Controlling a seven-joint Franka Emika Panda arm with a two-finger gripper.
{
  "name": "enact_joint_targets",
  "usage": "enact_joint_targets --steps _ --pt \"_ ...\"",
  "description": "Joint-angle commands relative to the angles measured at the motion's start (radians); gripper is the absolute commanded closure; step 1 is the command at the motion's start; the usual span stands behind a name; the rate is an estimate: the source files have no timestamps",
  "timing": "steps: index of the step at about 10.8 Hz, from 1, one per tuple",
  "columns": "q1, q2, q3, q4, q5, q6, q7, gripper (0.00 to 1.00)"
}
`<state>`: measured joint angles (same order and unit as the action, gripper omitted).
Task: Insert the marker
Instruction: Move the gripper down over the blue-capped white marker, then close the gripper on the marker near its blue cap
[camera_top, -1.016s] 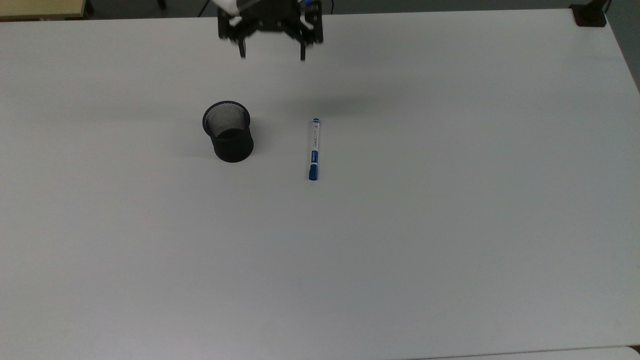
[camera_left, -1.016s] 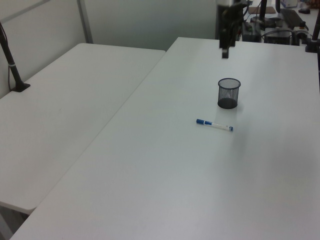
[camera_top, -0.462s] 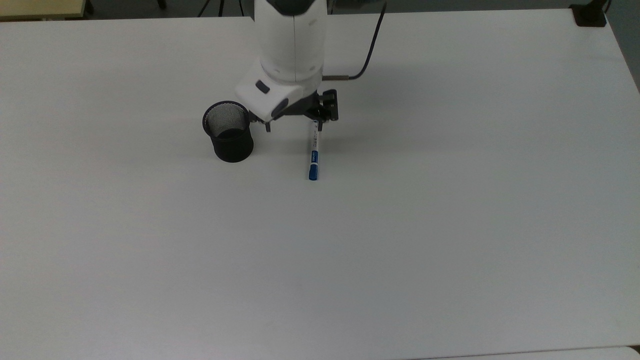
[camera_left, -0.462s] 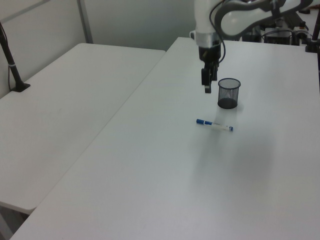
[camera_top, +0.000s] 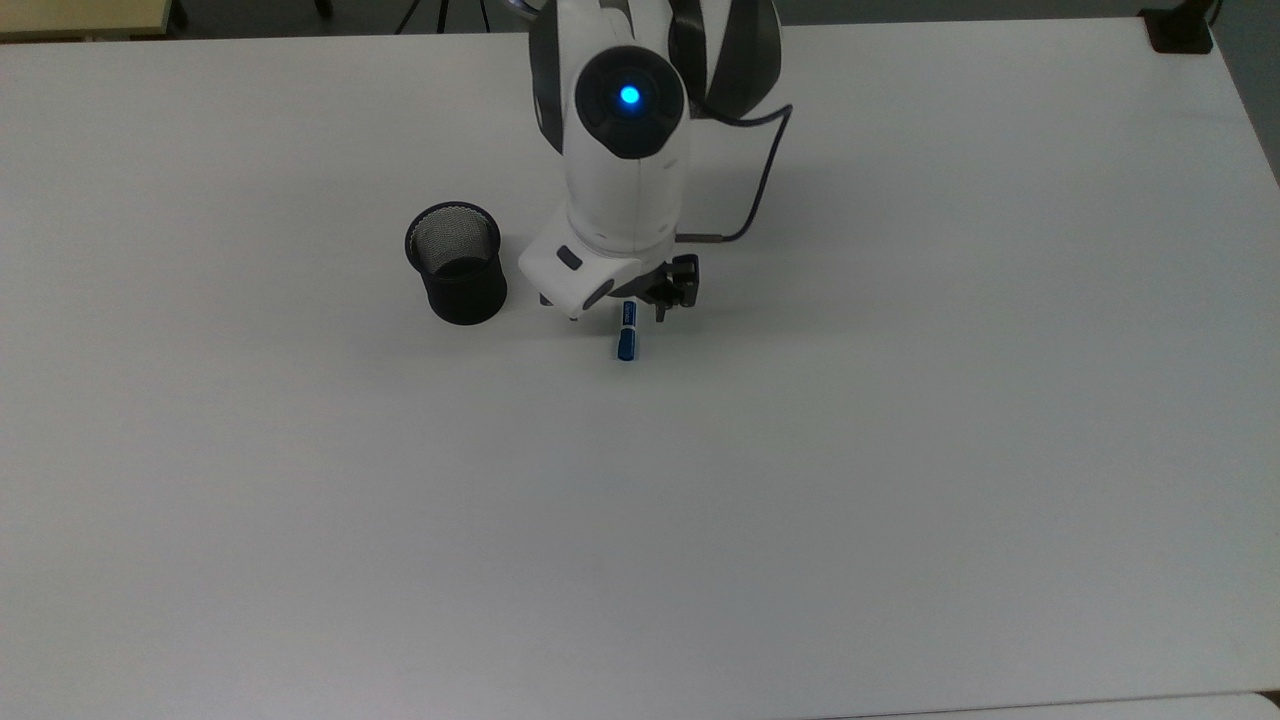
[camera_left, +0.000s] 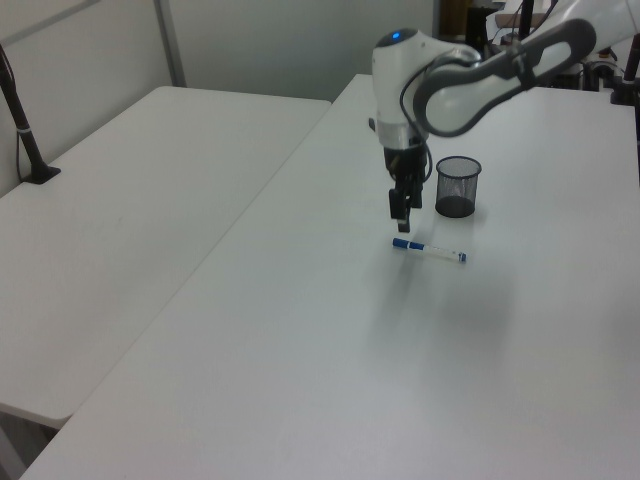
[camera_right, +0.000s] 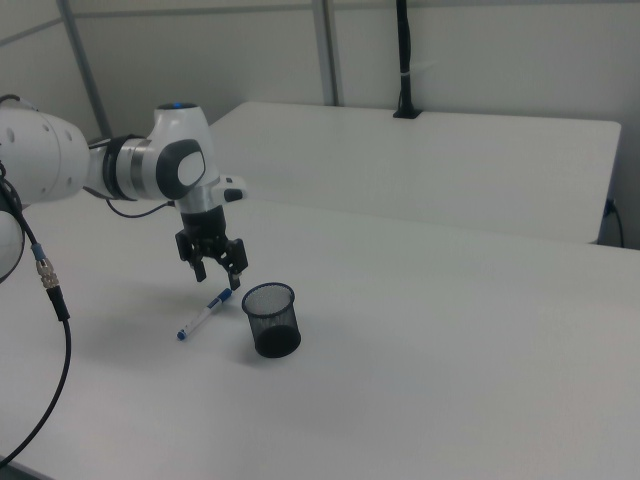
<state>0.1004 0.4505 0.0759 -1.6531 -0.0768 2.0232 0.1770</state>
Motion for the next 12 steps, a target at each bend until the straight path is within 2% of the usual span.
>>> enact_joint_targets --steps 1,3,4,6,8,9,11,12 --pt "0.038 0.026 -0.007 -0.025 -0.028 0.058 0.111 0.18" --pt "0.038 0.04 -0.007 -0.025 -0.026 0.086 0.111 0.48" --pt "0.038 0.043 -0.007 -0.025 -0.026 0.094 0.111 0.59" --pt "0.038 0.048 -0.007 -0.031 -0.026 0.1 0.111 0.62" --pt "0.038 0.048 -0.007 -0.033 -0.024 0.1 0.113 0.73" --pt "0.038 0.048 -0.007 -0.033 -0.024 0.1 0.116 0.73" --pt "0.035 0.047 -0.007 -0.033 -0.024 0.101 0.15 0.82" --pt "0.032 0.039 -0.007 -0.033 -0.024 0.101 0.15 0.82"
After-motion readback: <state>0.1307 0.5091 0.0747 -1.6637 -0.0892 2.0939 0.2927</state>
